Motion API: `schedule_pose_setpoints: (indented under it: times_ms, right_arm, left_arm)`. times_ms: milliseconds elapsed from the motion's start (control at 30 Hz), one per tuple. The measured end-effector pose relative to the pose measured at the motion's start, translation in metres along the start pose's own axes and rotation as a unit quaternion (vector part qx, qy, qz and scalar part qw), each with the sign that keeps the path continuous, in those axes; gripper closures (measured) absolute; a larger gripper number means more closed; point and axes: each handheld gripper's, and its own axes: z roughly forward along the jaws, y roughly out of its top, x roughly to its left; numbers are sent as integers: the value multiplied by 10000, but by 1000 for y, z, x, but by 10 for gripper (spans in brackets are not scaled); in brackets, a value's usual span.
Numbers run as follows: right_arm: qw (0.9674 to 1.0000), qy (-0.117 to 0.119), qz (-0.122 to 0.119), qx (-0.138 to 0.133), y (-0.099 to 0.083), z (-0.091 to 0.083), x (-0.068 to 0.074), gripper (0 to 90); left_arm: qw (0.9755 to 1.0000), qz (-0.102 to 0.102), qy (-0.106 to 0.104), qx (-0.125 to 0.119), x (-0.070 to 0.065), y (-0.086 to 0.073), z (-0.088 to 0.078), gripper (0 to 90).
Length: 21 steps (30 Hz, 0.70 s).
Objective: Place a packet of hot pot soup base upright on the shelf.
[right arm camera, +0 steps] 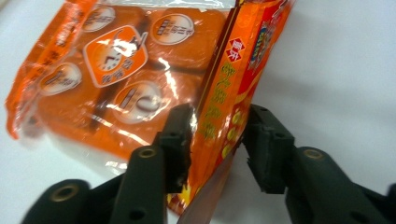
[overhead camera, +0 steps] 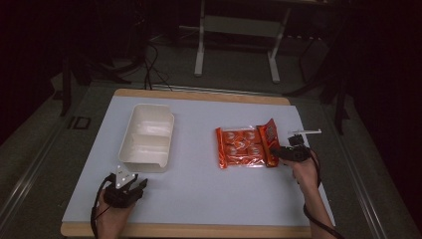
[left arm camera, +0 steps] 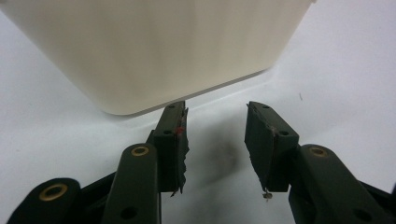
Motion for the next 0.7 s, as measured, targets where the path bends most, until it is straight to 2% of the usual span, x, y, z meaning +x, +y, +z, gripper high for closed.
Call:
schedule_pose_setpoints:
  times_ms: [67,133,300,400,433,600,700]
  right_arm:
    - [9998,13,116,169,6,7,-4,631]
    - [9994,-68,215,269,9,14,-7,647]
    - [9969,51,443,648,11,30,-13,705]
    - [9966,125,478,659,11,31,-13,742]
    - [9958,195,497,747,12,32,-13,756]
    - [9944,221,494,902,16,34,-13,774]
    - [9927,284,442,1082,20,37,-12,852]
  left_arm:
    - [10000,1,-4,-6,0,0,0,587]
    - [10000,5,-7,-6,0,0,0,587]
    - [10000,1,0,2,0,0,0,587]
    - [10000,10,-6,9,0,0,1,587]
    - [10000,16,-4,21,-1,0,1,587]
    - [10000,39,-15,23,-2,0,2,586]
    - [10000,34,-17,28,-2,0,2,586]
